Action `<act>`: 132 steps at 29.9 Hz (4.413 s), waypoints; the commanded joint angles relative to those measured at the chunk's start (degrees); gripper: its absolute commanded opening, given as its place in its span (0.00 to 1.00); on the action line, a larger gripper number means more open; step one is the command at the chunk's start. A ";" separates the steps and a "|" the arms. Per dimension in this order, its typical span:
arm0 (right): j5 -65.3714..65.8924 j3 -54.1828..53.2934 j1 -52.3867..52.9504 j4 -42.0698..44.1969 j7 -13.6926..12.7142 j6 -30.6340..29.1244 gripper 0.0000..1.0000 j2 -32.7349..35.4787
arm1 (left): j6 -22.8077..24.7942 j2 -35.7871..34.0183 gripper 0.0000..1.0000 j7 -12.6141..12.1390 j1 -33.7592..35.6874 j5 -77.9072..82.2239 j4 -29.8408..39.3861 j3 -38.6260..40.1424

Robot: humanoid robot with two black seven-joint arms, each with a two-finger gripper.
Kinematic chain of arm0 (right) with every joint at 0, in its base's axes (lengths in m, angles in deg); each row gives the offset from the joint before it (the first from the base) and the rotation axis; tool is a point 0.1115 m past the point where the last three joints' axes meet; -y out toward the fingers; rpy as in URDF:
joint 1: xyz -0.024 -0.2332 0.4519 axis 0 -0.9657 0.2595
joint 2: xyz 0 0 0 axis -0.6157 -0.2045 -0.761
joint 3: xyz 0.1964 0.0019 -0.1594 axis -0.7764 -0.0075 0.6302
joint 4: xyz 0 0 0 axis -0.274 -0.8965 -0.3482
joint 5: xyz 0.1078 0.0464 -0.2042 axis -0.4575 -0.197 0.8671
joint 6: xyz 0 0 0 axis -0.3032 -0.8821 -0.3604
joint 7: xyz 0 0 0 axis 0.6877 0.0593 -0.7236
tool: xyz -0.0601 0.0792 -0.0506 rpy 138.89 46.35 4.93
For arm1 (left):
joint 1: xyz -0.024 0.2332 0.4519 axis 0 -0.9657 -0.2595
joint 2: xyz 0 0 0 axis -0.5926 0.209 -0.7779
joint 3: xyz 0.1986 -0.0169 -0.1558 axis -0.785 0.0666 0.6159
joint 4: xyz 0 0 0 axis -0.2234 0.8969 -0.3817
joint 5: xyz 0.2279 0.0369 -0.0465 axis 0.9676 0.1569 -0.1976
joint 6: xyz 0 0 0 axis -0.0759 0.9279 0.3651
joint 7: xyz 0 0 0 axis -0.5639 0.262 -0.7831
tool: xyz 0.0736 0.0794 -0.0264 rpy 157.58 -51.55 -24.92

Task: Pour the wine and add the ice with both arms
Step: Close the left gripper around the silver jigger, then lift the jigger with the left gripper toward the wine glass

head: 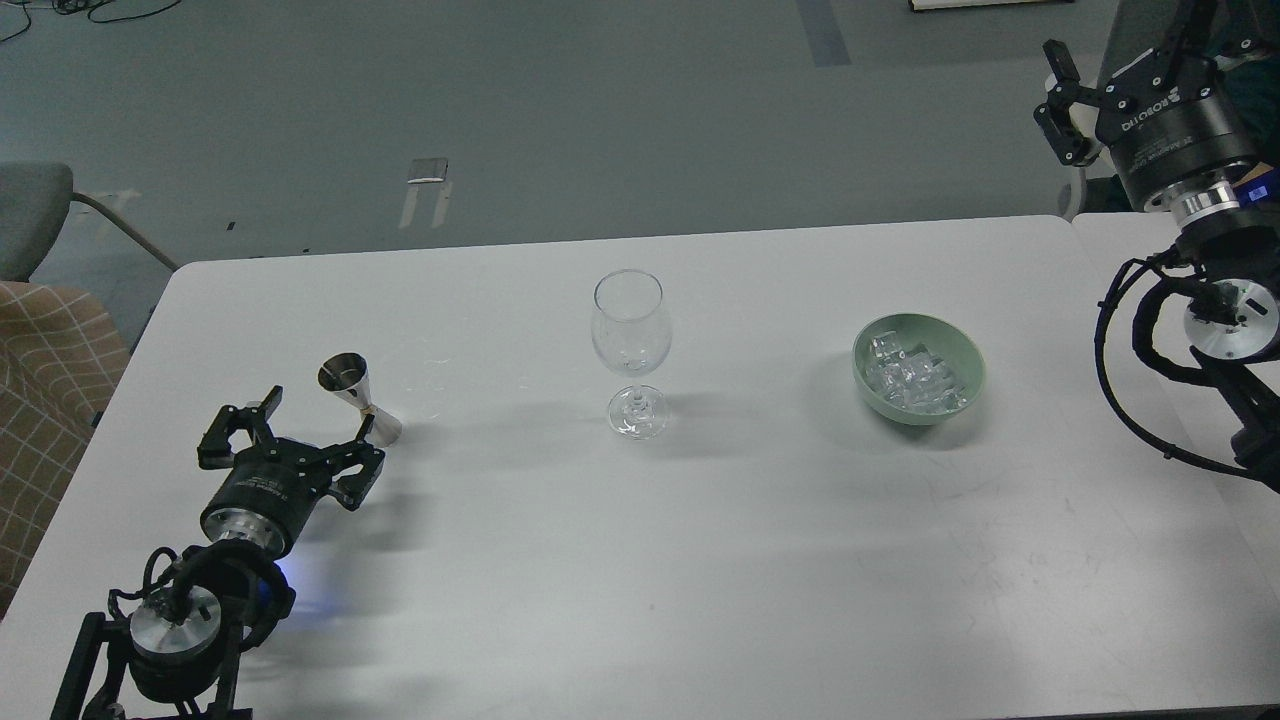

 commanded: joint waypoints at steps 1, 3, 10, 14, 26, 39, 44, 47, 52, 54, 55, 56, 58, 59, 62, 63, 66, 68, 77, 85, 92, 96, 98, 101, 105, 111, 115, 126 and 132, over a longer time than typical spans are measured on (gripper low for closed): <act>0.00 0.00 0.00 0.01 0.00 0.00 1.00 0.04 | -0.09 0.64 0.99 -0.01 1.46 0.58 -0.51 -0.02; 0.00 0.00 0.00 0.01 0.00 0.00 1.00 0.04 | -0.09 0.64 0.99 -0.01 1.99 1.98 -1.38 0.07; 0.00 0.00 0.00 0.01 0.00 0.00 1.00 0.04 | -0.09 0.64 0.99 0.69 3.84 4.45 -4.11 0.77; 0.00 0.00 0.00 -0.08 0.00 0.00 1.00 0.04 | -0.09 0.64 0.99 0.69 3.93 4.45 -4.20 1.13; 0.00 0.08 0.00 0.01 0.00 0.00 1.00 -0.05 | -0.09 0.64 0.98 0.69 4.72 4.53 -4.29 1.57; 0.00 0.00 -0.26 0.01 0.00 0.00 1.00 0.04 | -0.09 0.64 0.66 0.78 4.98 7.61 -4.55 1.57; 0.00 0.00 -0.35 0.01 0.00 0.00 1.00 0.04 | -0.09 0.64 0.55 0.70 4.90 7.61 -4.55 1.30; 0.00 0.00 -0.35 0.01 0.08 0.00 1.00 0.04 | -0.09 0.64 0.53 0.69 4.81 7.61 -4.55 1.30; 0.00 0.00 -0.79 0.01 0.09 0.00 1.00 0.04 | -0.09 0.64 0.54 0.69 4.89 7.61 -4.64 1.13; 0.00 0.00 -0.88 0.01 0.00 0.00 1.00 0.04 | -0.09 0.64 0.54 0.69 4.90 7.61 -4.73 1.13; 0.00 0.00 -0.97 0.01 0.00 0.00 1.00 0.04 | -0.09 0.64 0.54 0.78 4.98 7.61 -4.99 1.13; 0.00 0.00 -0.97 0.01 0.08 0.00 1.00 0.04 | -0.09 0.64 0.54 0.78 4.98 7.61 -5.25 1.13; 0.00 0.00 -1.41 0.01 0.00 0.00 1.00 0.04 | -0.09 0.64 0.53 0.87 4.98 7.61 -5.61 1.04; 0.00 0.00 -1.41 0.01 0.00 0.00 1.00 0.04 | -0.09 0.64 0.53 0.87 4.98 7.61 -5.61 1.04; 0.00 -0.09 -1.58 0.01 0.09 0.00 1.00 0.04 | -0.09 0.64 0.52 0.87 5.33 7.61 -5.78 0.95; 0.00 -0.09 -1.58 0.01 0.09 0.00 1.00 0.04 | 0.00 0.64 0.50 0.87 5.42 7.61 -5.87 0.95; 0.00 0.00 -1.58 0.01 0.09 0.00 1.00 0.04 | 0.00 0.64 0.47 1.57 5.95 7.70 -6.31 0.86; 0.00 -0.09 -1.58 0.01 0.09 0.00 1.00 0.04 | 0.00 0.64 0.44 1.66 6.30 7.61 -6.75 0.86; 0.00 -0.18 -1.85 0.01 0.08 0.00 1.00 0.48 | 1.67 0.64 0.42 1.66 6.65 7.61 -7.81 0.95; 0.00 -0.18 -1.94 0.01 0.00 0.00 1.00 0.57 | 2.19 0.64 0.42 1.66 6.65 7.52 -7.89 1.13; 0.00 -0.18 -2.02 0.01 0.09 0.00 1.00 0.65 | 2.37 0.64 0.42 1.66 6.65 6.82 -8.77 1.13; 0.00 -0.18 -2.02 0.01 0.00 0.00 1.00 0.83 | 3.86 0.64 0.37 1.66 6.65 6.73 -8.86 1.22; 0.00 -0.18 -2.02 0.01 0.00 0.00 1.00 0.83 | 4.13 0.64 0.30 1.66 6.65 6.64 -8.95 1.30; 0.00 -0.18 -2.02 0.01 0.00 0.00 1.00 0.83 | 4.39 0.64 0.20 1.66 6.74 6.64 -9.04 1.30; 0.00 -0.18 -2.02 0.01 0.09 0.00 1.00 0.92 | 4.39 0.64 0.17 1.84 6.83 6.56 -9.12 1.30; 0.00 -0.18 -2.02 0.01 0.00 0.00 1.00 0.92 | 4.39 0.64 0.16 2.01 6.83 4.89 -9.12 1.39; 0.00 -0.18 -2.11 0.01 0.09 0.00 1.00 0.92 | 4.57 0.64 0.12 3.33 6.92 2.95 -8.69 1.39; 0.00 -0.27 -2.37 -0.08 0.09 0.00 1.00 1.01 | 4.31 0.64 0.03 2.63 8.24 2.86 -5.18 0.60; -0.09 -0.27 -2.46 -0.08 0.00 0.00 1.00 1.36 | 1.85 0.64 0.03 2.10 8.24 2.86 0.97 -4.66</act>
